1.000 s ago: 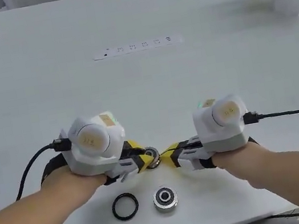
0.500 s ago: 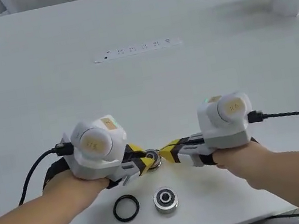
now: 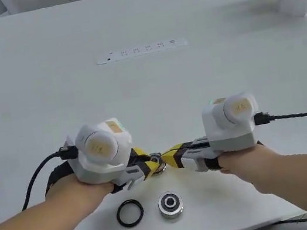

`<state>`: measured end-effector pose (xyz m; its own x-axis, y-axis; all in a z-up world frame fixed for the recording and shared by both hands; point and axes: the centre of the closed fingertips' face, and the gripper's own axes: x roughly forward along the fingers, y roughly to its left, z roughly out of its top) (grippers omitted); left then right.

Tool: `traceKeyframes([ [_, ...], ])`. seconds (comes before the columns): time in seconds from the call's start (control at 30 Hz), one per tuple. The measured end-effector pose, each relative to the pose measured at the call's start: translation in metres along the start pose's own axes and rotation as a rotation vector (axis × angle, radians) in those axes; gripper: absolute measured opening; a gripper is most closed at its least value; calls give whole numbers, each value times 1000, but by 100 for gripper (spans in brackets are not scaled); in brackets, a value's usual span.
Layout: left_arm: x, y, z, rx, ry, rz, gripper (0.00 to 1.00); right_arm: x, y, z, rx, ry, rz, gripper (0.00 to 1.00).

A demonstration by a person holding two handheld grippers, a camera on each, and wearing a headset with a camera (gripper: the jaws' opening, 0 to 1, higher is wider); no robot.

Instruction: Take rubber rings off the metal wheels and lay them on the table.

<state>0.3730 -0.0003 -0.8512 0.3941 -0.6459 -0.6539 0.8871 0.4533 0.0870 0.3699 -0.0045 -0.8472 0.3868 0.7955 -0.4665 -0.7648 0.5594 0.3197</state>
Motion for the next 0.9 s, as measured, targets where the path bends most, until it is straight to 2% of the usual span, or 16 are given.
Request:
traceKeyframes([
  [0.13,0,0,0,2,0,-1,11,0,0,0,12,-3,10,0],
  [0.5,0,-2,0,5,-1,-1,11,1,11,1,-30,1,49,0],
  [0.73,0,-2,1,0,-5,3,11,-3,14,1,-5,-5,80,0],
  [0.9,0,-2,1,-2,-13,-1,12,-6,18,2,43,-17,120,0],
])
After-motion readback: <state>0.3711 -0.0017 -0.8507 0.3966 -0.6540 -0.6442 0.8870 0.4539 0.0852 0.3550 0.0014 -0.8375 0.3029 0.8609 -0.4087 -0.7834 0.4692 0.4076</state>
